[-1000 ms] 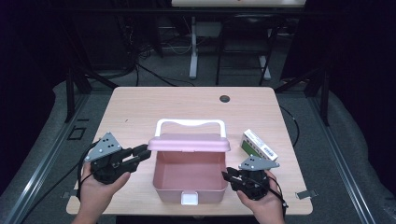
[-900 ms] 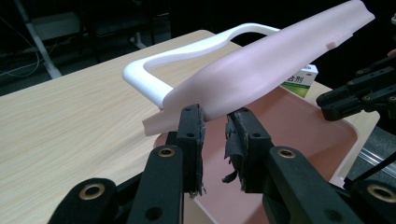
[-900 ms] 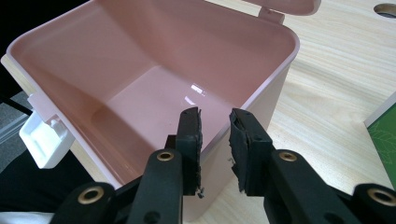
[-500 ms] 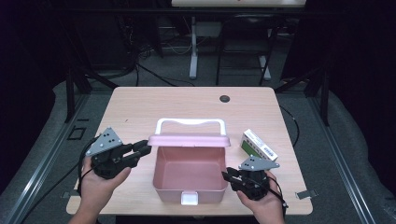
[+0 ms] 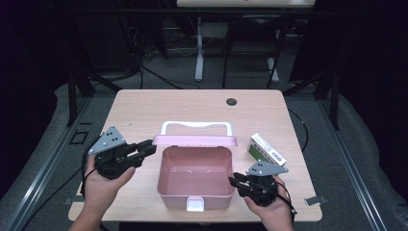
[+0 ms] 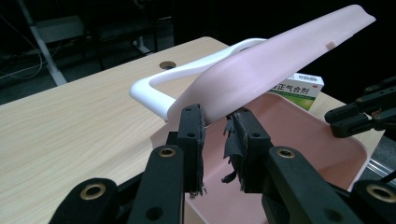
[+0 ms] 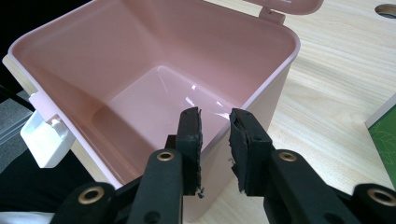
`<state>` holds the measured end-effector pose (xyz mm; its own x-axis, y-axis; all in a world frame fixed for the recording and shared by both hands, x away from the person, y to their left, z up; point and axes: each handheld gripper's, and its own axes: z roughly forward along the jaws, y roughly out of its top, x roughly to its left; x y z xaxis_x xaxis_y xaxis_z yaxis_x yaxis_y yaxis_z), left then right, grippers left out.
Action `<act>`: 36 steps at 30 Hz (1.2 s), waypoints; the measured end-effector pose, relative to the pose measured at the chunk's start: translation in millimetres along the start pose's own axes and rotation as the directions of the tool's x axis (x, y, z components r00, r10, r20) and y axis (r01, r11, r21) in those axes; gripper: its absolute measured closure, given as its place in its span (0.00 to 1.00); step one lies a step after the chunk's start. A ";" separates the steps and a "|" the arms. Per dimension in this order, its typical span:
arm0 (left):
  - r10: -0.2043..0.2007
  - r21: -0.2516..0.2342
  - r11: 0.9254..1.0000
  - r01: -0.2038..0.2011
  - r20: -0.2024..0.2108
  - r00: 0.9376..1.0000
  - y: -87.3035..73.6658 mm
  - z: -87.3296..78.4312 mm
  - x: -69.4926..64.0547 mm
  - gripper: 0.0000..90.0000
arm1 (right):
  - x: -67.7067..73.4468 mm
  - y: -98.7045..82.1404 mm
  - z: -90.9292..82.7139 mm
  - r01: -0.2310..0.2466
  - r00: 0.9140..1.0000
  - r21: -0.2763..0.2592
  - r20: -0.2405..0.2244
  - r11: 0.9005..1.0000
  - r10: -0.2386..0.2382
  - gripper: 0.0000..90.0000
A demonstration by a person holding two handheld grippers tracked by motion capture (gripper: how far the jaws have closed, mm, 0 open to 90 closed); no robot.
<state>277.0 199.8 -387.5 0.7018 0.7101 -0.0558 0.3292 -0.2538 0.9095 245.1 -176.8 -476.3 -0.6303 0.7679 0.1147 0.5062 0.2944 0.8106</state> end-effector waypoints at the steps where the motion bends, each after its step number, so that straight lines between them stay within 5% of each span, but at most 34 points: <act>1: 0.000 -0.001 1.000 0.000 -0.001 1.000 0.4 0.2 0.2 0.83 | 0.0 0.0 0.0 0.000 1.000 0.000 0.000 1.000 0.000 0.82; 36: -0.010 -0.012 1.000 0.009 -0.024 1.000 19.2 10.4 11.2 0.84 | -1.6 -0.7 0.0 -0.012 1.000 -0.001 -0.010 1.000 0.012 0.82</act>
<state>297.7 196.0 -375.0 0.6830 0.7284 -0.0547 0.3282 -0.2392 0.9138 245.7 -178.1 -477.1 -0.6303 0.7654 0.1303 0.5128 0.2844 0.8100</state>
